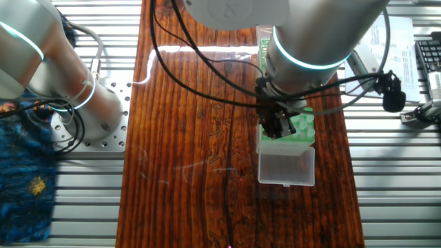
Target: Transfer all large pipette tips from one holder to another
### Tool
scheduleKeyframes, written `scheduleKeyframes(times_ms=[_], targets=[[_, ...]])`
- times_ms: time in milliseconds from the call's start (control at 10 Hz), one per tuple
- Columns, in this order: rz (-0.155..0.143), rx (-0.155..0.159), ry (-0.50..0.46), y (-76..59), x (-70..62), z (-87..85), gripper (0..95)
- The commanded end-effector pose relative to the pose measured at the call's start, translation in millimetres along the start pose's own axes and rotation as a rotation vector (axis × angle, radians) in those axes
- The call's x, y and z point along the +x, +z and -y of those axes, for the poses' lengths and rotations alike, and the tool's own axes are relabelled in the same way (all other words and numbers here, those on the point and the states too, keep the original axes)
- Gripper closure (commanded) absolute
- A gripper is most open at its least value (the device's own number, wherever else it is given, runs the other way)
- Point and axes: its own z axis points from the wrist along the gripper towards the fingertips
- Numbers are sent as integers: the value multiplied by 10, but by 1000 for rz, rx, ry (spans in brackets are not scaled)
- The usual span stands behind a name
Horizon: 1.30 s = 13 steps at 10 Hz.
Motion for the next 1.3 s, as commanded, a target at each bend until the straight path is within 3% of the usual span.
scheduleKeyframes(times_ms=[100, 500, 1300], targets=[[6, 3, -2, 28, -5, 9, 760], [17, 10, -8, 69, -12, 21, 760], [3, 6, -37, 118, -19, 36, 760]])
